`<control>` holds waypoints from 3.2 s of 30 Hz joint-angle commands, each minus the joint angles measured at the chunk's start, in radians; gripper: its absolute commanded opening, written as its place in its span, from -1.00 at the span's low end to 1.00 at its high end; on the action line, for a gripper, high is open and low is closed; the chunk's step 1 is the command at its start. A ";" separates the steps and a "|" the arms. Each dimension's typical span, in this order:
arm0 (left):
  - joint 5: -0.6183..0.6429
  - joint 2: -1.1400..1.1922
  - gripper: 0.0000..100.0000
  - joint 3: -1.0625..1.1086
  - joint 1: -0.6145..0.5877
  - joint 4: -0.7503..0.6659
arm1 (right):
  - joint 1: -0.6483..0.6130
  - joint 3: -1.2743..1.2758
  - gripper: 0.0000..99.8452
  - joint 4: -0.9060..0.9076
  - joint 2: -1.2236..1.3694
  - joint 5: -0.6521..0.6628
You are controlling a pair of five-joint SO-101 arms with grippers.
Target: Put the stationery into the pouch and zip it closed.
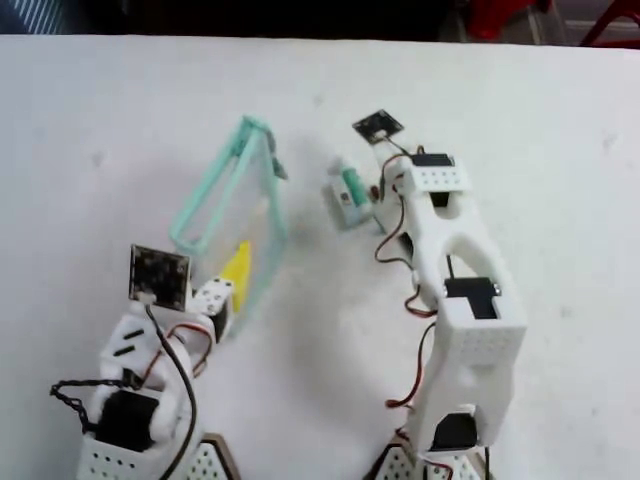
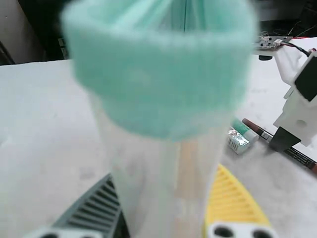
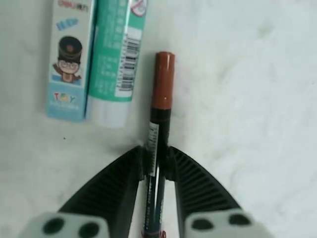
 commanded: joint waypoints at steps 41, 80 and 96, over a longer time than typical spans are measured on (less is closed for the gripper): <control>0.015 0.001 -0.62 -0.006 -0.001 -0.038 | 0.088 0.980 -0.97 -0.647 -1.098 -0.222; 0.015 0.001 -0.62 0.026 0.001 -0.078 | -0.303 0.908 -0.97 -0.386 -1.991 -0.221; 0.015 0.001 -0.62 0.025 0.001 -0.078 | -0.364 0.652 -0.97 -0.367 -1.782 -0.397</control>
